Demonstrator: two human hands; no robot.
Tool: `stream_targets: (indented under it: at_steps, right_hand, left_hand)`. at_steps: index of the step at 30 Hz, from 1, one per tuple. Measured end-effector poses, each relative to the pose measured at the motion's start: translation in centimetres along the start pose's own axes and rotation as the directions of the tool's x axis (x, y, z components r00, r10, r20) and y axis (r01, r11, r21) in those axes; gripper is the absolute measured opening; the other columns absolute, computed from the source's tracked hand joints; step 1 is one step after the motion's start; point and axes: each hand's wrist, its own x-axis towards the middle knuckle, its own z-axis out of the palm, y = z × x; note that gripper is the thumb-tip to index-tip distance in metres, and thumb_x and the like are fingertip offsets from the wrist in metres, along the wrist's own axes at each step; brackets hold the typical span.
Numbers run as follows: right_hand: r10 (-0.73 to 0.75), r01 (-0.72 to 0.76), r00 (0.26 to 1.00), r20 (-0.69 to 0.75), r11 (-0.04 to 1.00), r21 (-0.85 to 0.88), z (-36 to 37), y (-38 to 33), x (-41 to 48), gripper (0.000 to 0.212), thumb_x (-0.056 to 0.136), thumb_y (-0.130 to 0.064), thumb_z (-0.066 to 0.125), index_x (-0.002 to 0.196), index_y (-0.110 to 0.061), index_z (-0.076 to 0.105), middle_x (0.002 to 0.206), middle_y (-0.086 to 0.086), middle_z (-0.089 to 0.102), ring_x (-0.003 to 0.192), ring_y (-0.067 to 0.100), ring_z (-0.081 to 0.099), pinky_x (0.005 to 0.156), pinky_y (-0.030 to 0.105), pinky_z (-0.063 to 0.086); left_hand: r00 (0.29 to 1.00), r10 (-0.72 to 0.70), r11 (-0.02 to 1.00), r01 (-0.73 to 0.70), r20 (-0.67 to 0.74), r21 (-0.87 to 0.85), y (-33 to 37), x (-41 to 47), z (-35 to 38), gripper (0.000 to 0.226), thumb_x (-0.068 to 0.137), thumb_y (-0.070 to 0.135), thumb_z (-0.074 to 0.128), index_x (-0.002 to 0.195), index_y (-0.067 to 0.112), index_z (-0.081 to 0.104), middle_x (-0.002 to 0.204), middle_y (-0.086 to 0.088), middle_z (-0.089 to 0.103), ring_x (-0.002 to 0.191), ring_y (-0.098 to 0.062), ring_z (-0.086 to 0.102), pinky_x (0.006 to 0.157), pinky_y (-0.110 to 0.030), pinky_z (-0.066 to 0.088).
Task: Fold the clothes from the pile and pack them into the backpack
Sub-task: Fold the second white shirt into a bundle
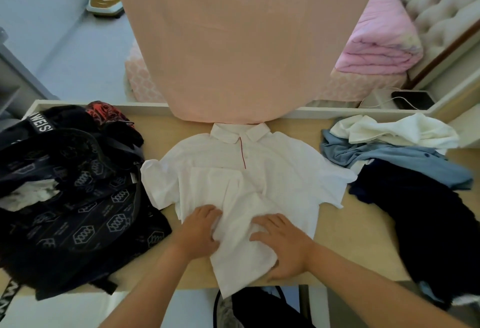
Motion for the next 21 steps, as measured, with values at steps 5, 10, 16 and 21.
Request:
stream_targets:
  at_steps: [5,10,16,21]
  right_hand:
    - [-0.066,0.074,0.996,0.063,0.989,-0.127,1.6,-1.0,0.5,0.044,0.077,-0.041,0.066,0.119,-0.031,0.06,0.157,0.008,0.032,0.144,0.028,0.028,0.12,0.046,0.018]
    - [0.164,-0.114,0.958,-0.236,0.971,0.212,0.8,-2.1,0.1,0.013,0.088,-0.024,0.052,0.09,-0.021,0.065,0.089,-0.003,0.069,0.076,0.013,0.06,0.074,0.034,0.046]
    - [0.738,-0.398,0.651,-0.179,0.533,0.747,-5.2,-1.0,-0.3,0.02,0.096,-0.006,0.044,0.079,-0.016,0.043,0.071,-0.002,0.05,0.067,0.011,0.046,0.062,0.029,0.035]
    - [0.792,-0.416,0.61,-0.035,0.358,0.836,-10.4,2.9,0.2,0.02,0.094,-0.027,0.064,0.108,-0.013,0.061,0.1,0.0,0.056,0.096,0.021,0.052,0.083,0.037,0.043]
  left_hand:
    - [0.998,-0.061,0.998,0.061,0.025,-0.004,-0.6,-0.4,0.2,0.07,0.087,0.022,0.067,0.149,0.012,0.037,0.156,-0.005,0.028,0.145,-0.023,0.024,0.117,-0.03,0.02]
    - [0.986,0.012,0.998,-0.002,-0.164,0.065,-1.9,-1.4,1.3,0.05,0.072,-0.017,0.067,0.12,0.001,0.066,0.106,-0.017,0.066,0.099,-0.037,0.063,0.081,-0.045,0.057]
    - [0.941,-0.099,0.992,0.121,-0.324,0.047,-1.6,-1.7,-1.9,0.02,0.079,-0.001,0.06,0.089,0.009,0.076,0.086,-0.006,0.06,0.084,-0.029,0.058,0.058,-0.03,0.041]
    - [0.897,-0.178,0.979,0.203,-0.404,0.018,-0.3,1.1,-9.5,0.029,0.088,0.015,0.043,0.071,0.01,0.066,0.079,-0.002,0.06,0.076,-0.026,0.06,0.06,-0.033,0.045]
